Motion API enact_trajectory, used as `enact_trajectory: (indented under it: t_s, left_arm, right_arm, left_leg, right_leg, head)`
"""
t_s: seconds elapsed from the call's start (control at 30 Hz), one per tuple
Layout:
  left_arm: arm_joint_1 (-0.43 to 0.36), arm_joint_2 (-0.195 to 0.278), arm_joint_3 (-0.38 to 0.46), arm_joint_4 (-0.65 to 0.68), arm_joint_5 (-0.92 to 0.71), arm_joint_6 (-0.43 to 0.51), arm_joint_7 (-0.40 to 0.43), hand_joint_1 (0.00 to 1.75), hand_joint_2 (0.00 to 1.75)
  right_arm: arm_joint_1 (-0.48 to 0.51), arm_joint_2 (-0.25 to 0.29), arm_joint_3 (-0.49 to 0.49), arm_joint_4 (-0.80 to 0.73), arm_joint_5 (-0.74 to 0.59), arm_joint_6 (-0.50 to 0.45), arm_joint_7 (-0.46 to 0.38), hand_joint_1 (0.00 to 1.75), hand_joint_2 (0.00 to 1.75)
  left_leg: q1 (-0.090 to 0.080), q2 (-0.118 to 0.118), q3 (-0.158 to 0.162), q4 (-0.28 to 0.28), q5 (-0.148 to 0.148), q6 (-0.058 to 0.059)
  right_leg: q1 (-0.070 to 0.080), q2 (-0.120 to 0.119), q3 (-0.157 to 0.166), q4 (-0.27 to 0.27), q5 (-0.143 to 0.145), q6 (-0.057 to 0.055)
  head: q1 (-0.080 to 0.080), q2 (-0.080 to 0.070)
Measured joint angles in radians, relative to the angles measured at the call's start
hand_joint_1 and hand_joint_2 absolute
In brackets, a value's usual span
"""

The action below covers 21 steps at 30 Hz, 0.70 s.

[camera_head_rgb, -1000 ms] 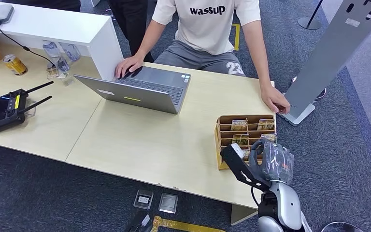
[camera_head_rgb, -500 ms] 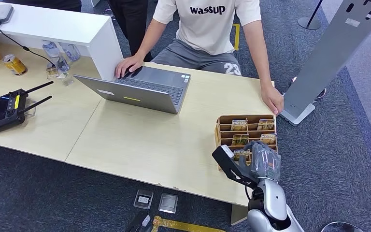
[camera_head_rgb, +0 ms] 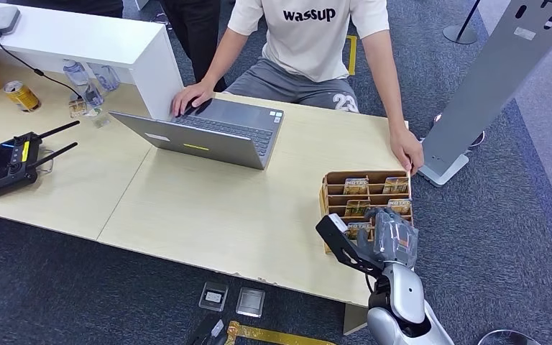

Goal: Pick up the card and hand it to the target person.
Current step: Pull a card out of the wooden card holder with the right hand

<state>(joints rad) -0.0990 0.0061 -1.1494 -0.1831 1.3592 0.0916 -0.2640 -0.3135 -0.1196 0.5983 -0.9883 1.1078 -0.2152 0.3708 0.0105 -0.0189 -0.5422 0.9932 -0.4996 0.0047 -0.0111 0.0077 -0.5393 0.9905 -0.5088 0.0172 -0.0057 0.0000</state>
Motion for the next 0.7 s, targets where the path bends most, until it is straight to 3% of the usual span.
enact_trajectory:
  t_s: [0.17,0.7]
  left_arm:
    - [0.000,0.000,0.000,0.000,0.000,0.000,0.000,0.00,0.00]
    - [0.000,0.000,-0.001,0.000,0.000,0.000,0.003,0.00,0.00]
  right_arm:
    - [0.000,0.004,0.002,0.012,0.002,0.004,-0.003,0.99,1.75]
    - [-0.026,0.035,0.022,0.083,-0.001,-0.015,-0.036,0.79,1.75]
  left_leg:
    - [0.000,0.000,0.000,0.000,0.000,0.000]
    - [0.000,0.000,0.000,0.000,0.000,0.000]
  right_leg:
    - [0.000,0.000,0.000,0.000,0.000,0.000]
    - [0.000,0.000,0.000,0.000,0.000,0.000]
  head:
    - [0.000,0.000]
    - [0.000,0.000]
